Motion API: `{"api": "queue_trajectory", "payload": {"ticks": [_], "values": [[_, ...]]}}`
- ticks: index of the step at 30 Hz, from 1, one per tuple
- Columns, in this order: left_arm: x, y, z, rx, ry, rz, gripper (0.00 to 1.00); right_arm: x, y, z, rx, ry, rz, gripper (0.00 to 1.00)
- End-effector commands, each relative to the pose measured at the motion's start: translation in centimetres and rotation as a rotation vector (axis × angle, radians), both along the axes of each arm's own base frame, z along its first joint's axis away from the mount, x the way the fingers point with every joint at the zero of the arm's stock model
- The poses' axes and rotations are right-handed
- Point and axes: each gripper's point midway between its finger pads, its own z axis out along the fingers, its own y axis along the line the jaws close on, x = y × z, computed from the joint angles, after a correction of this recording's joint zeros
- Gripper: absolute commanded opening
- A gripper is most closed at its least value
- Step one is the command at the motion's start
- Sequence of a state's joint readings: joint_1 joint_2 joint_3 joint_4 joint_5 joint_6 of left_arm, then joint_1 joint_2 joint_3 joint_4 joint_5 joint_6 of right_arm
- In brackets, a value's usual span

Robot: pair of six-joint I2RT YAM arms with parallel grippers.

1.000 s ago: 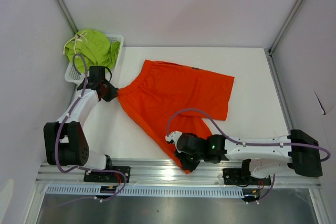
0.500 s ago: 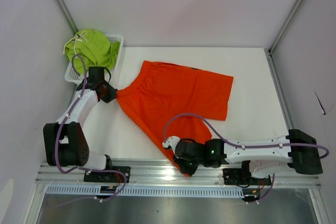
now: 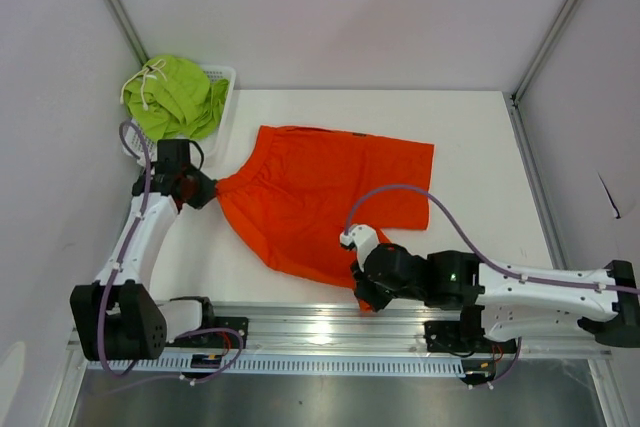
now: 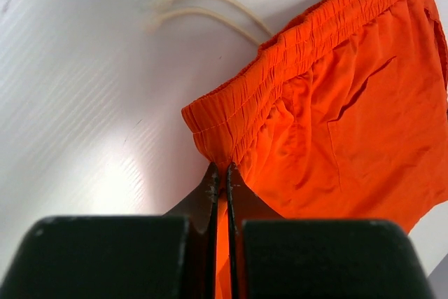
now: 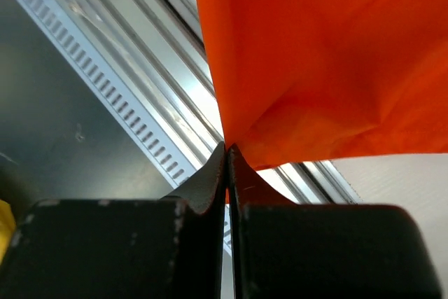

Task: Fold and stack the shorts
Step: Fold the shorts

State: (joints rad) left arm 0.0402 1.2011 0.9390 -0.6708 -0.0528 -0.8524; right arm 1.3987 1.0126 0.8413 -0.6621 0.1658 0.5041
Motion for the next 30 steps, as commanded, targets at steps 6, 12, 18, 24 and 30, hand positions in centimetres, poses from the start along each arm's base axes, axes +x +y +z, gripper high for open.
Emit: {"api": "queue_trajectory", "payload": {"ticks": [6,12,18,24,30], "values": [[-3.9,0.4,1.8,-0.007,0.013,0.062,0.00,-3.8,-0.1,3.3,-0.016,-0.016,0.081,0.00],[-6.3,1.0,1.5,-0.020,0.016,0.153,0.00,-3.9,-1.6,5.6,-0.022,-0.053,-0.036,0.00],[-5.3,1.3,2.9,-0.028,-0.009,0.174,0.00,3.5,-5.1,9.1,-0.035,-0.151,-0.331,0.00],[-2.5,1.1,5.3,-0.085,0.016,0.201,0.00,11.2,-8.0,12.6,-0.027,-0.237,-0.489,0.00],[0.0,1.1,7.3,-0.142,-0.009,0.280,0.00,15.5,-9.1,14.2,-0.016,-0.254,-0.499,0.00]]}}
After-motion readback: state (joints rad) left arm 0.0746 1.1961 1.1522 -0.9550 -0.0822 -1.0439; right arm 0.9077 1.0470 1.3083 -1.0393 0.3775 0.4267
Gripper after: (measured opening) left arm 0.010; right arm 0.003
